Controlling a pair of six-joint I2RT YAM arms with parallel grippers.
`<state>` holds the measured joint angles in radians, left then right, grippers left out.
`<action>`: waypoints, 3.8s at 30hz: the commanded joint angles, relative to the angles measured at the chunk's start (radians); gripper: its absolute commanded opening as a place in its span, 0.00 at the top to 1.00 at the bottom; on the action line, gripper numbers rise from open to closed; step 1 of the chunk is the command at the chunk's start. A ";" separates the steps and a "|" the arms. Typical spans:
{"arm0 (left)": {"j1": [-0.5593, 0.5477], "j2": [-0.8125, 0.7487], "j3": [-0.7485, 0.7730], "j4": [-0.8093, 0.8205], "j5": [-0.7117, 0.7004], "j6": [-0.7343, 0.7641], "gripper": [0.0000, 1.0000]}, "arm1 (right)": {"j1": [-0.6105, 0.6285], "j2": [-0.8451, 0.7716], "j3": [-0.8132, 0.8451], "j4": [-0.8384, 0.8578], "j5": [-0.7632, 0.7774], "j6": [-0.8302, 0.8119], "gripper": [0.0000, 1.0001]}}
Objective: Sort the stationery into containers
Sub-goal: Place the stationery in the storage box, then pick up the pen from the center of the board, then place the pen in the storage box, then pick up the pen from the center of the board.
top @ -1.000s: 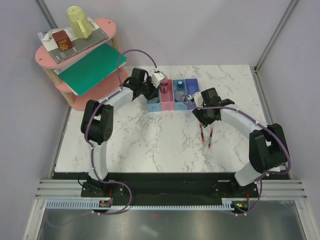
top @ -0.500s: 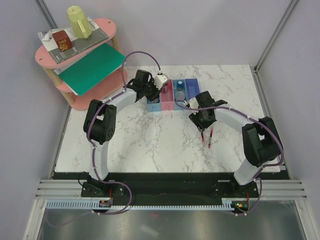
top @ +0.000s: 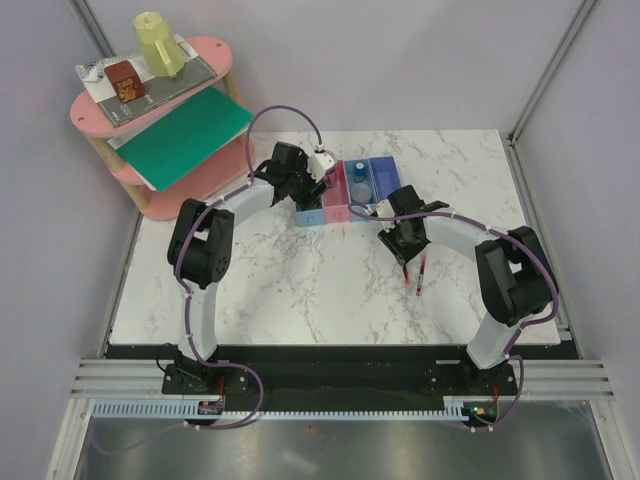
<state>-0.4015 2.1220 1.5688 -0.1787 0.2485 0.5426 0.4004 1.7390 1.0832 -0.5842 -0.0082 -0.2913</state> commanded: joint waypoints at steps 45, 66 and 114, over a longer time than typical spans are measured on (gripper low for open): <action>-0.026 -1.010 -0.504 -0.439 0.041 0.132 0.22 | -0.112 0.334 0.904 0.096 0.010 0.099 1.00; -0.026 -0.993 -0.478 -0.452 0.055 0.161 0.22 | -0.123 0.486 0.871 0.192 -0.041 0.141 0.70; -0.036 -1.099 -0.323 -0.630 0.084 0.408 0.14 | -0.446 0.028 0.005 -0.057 0.093 0.620 0.32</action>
<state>-0.4282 0.9958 1.1950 -0.7998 0.3164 0.9195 -0.0380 1.7576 1.1175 -0.6781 0.0738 0.3107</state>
